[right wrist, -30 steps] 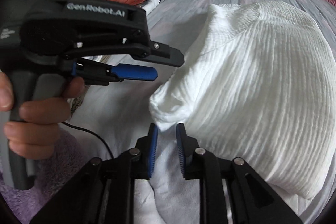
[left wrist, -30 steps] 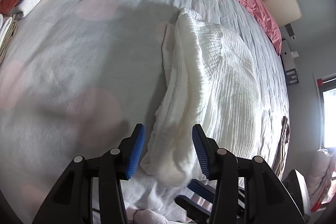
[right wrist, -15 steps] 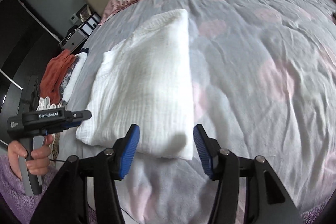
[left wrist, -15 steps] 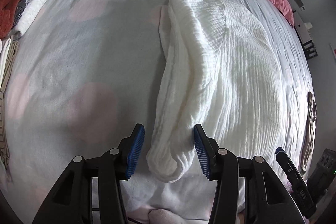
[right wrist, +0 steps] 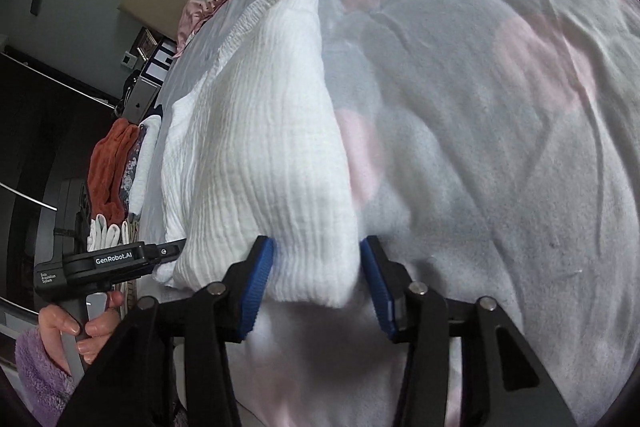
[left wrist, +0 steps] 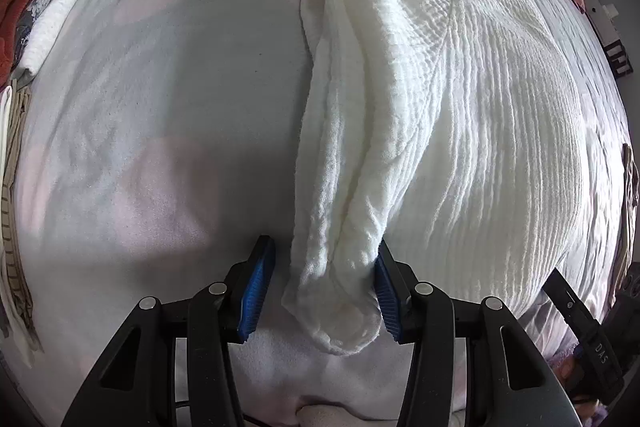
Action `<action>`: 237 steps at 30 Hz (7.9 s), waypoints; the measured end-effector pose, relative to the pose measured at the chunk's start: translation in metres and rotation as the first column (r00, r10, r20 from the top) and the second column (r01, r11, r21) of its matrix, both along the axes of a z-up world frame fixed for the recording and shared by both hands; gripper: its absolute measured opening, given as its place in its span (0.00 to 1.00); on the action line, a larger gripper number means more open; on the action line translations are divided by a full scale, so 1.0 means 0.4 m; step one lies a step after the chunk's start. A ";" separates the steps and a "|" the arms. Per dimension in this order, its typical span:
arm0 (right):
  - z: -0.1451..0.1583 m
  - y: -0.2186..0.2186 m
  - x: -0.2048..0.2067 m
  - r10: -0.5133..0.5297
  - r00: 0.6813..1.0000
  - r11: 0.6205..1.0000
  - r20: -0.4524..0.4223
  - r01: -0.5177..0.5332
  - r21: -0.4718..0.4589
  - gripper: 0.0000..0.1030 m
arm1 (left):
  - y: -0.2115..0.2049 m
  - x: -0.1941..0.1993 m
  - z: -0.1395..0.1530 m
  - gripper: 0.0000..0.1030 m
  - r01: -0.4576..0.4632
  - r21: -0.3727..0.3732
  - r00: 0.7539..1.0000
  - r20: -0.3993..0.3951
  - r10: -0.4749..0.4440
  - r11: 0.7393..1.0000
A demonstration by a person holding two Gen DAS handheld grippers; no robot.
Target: Fold clothes
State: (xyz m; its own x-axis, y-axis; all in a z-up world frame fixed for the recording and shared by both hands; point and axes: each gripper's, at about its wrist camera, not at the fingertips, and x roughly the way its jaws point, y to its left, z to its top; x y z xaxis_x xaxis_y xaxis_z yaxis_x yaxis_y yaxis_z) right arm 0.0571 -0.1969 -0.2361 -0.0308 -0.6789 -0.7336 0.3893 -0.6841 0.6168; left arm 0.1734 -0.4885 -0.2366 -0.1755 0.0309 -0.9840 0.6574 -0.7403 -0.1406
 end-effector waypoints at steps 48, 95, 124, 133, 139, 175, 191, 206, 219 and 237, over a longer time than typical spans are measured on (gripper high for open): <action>0.082 0.196 0.014 -0.297 0.954 0.945 -0.036 0.299 0.136 0.37 | -0.068 0.157 0.124 0.36 -0.084 0.135 0.968 -0.226 0.113 0.987; 0.052 -0.049 -0.189 -0.008 0.994 0.996 -0.109 0.018 0.090 0.59 | -0.136 -0.060 0.080 0.47 -0.129 0.019 0.922 -0.367 0.127 0.991; 0.021 -0.078 -0.206 -0.026 0.999 0.999 -0.046 0.028 0.047 0.62 | -0.193 -0.067 -0.007 0.47 -0.162 0.180 0.922 -0.323 0.214 0.970; 0.017 -0.075 -0.205 -0.035 0.999 0.999 -0.033 0.036 0.036 0.62 | -0.234 -0.066 -0.028 0.47 -0.170 0.328 0.876 -0.381 0.295 0.929; 0.014 -0.075 -0.207 -0.035 0.999 0.999 -0.031 0.036 0.033 0.62 | -0.238 -0.098 -0.040 0.47 -0.128 0.364 0.869 -0.407 0.281 0.923; 0.021 -0.085 -0.289 -0.037 0.998 0.999 -0.052 0.036 -0.026 0.63 | -0.217 -0.154 -0.051 0.52 -0.071 0.256 0.900 -0.401 0.173 0.964; -0.008 -0.163 -0.340 0.024 1.000 0.997 0.005 -0.024 -0.073 0.63 | -0.217 -0.160 -0.052 0.47 -0.063 0.234 0.899 -0.409 0.157 0.970; 0.017 -0.202 -0.293 0.085 0.989 0.996 -0.124 -0.087 -0.010 0.24 | -0.183 -0.173 -0.023 0.16 -0.046 0.122 0.906 -0.413 0.093 0.991; 0.101 -0.165 -0.240 0.018 0.976 0.997 -0.217 -0.034 -0.068 0.20 | -0.118 -0.105 0.094 0.14 -0.048 -0.008 0.877 -0.479 0.039 0.999; 0.411 -0.061 -0.074 -0.033 0.921 0.979 -0.388 -0.048 -0.196 0.19 | 0.020 0.082 0.445 0.13 -0.077 -0.167 0.754 -0.655 -0.052 0.983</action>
State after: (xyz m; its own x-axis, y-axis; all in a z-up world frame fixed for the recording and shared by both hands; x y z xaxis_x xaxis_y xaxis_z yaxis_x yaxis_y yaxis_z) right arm 0.0274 -0.2212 -0.0716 -0.2797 -0.8100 -0.5154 0.6295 -0.5601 0.5386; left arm 0.2060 -0.4805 -0.0587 -0.7769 -0.1338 -0.6152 0.4608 -0.7866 -0.4109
